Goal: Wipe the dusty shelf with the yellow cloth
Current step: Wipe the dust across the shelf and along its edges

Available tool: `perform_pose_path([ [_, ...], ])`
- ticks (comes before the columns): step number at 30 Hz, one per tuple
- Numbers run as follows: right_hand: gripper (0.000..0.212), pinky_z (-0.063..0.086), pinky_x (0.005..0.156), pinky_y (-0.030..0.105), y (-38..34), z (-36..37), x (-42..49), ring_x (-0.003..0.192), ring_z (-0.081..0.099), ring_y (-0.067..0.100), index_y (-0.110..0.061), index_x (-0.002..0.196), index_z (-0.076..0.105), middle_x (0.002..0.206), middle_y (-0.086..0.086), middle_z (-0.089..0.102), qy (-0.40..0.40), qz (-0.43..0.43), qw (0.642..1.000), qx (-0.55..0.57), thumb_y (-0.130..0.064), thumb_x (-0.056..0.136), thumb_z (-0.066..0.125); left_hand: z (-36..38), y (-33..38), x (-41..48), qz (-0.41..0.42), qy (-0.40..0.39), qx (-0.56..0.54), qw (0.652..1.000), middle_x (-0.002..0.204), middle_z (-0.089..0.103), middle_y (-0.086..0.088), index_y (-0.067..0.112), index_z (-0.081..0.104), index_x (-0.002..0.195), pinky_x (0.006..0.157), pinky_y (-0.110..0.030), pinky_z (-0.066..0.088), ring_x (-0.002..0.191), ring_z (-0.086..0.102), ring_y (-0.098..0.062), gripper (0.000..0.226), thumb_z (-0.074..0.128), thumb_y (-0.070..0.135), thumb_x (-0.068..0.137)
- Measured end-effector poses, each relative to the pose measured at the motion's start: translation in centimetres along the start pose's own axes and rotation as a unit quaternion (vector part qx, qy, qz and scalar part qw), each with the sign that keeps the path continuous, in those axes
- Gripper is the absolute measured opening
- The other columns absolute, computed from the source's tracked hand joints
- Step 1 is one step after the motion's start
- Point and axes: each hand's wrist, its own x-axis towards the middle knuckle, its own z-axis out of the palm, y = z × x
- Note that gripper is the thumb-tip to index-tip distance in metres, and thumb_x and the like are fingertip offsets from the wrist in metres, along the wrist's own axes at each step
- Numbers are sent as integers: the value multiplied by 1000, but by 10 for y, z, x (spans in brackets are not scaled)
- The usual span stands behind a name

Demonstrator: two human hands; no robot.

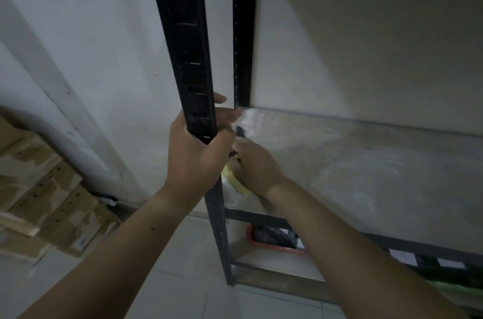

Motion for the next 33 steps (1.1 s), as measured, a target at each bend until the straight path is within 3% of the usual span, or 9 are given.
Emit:
perform_pose_path([
  [3, 27, 48, 82, 29, 13, -35, 0, 95, 64, 18, -27, 116, 64, 110, -2, 67, -8, 45, 996, 70, -20, 97, 46, 0, 3, -1, -20, -1, 0, 1000, 94, 80, 7, 5, 64, 113, 60, -6, 46, 72, 71, 2, 29, 56, 8, 85],
  [7, 42, 47, 99, 35, 48, -66, -46, 119, 56, 22, -29, 132, 55, 133, 1, 58, 1, 101, 990, -96, -39, 92, 52, 2, 3, 0, -28, 9, 2, 1000, 94, 78, 18, -4, 65, 111, 51, -7, 42, 58, 63, 1, 29, 56, 8, 87],
  [10, 72, 16, 122, 42, 45, -39, -81, 151, 9, 26, -20, 156, 11, 164, 4, 8, -105, 61, 976, -181, -51, 96, 37, 2, 2, 1, -24, 15, 2, 1000, 96, 79, 12, 0, 65, 113, 52, -8, 44, 61, 66, -2, 30, 57, 8, 86],
  [12, 71, 1, 123, 41, 33, -21, -75, 151, -9, 24, -18, 156, -5, 164, 2, -10, -122, 37, 977, -174, -46, 101, 30, 2, 2, 2, -24, 15, 0, 1000, 96, 79, 15, 0, 65, 113, 57, -9, 47, 71, 71, -2, 31, 57, 10, 85],
  [17, 62, 16, 121, 46, -6, 22, -13, 147, 15, 30, -16, 152, 17, 159, 8, 17, -72, 11, 991, -113, -37, 99, 42, 1, 7, 1, -21, 12, -13, 1000, 96, 80, 9, 7, 65, 115, 71, -13, 54, 89, 75, -7, 44, 56, 31, 79],
  [23, 34, 48, 98, 46, -15, 13, 45, 115, 57, 25, -18, 128, 52, 125, 5, 59, 56, 104, 985, 124, -24, 94, 52, 2, 10, 0, -44, 14, -17, 999, 94, 80, -4, 8, 65, 114, 71, -16, 56, 83, 75, -8, 35, 57, 14, 81],
  [26, 40, 45, 101, 46, 20, -25, 16, 117, 53, 26, -19, 129, 50, 131, 6, 53, 100, 100, 990, -8, -32, 92, 46, 2, 10, -1, -51, 18, -17, 998, 92, 80, -1, 11, 66, 113, 59, -12, 49, 73, 72, -12, 31, 58, 13, 83],
  [30, 68, 32, 111, 45, 54, -55, -57, 136, 29, 34, -30, 147, 26, 154, 2, 23, -88, 135, 977, -140, -54, 89, 52, 4, 8, 0, -49, 17, -23, 998, 94, 80, 6, 6, 65, 115, 63, -12, 50, 82, 74, -8, 31, 57, 12, 85],
  [33, 75, 27, 109, 43, 32, -29, -82, 135, 24, 31, -33, 148, 18, 154, -1, 16, -95, 26, 984, -146, -59, 87, 53, 5, 7, 0, -42, 16, -36, 998, 96, 80, 4, 6, 64, 113, 61, -11, 49, 80, 74, -10, 30, 56, 8, 85],
])
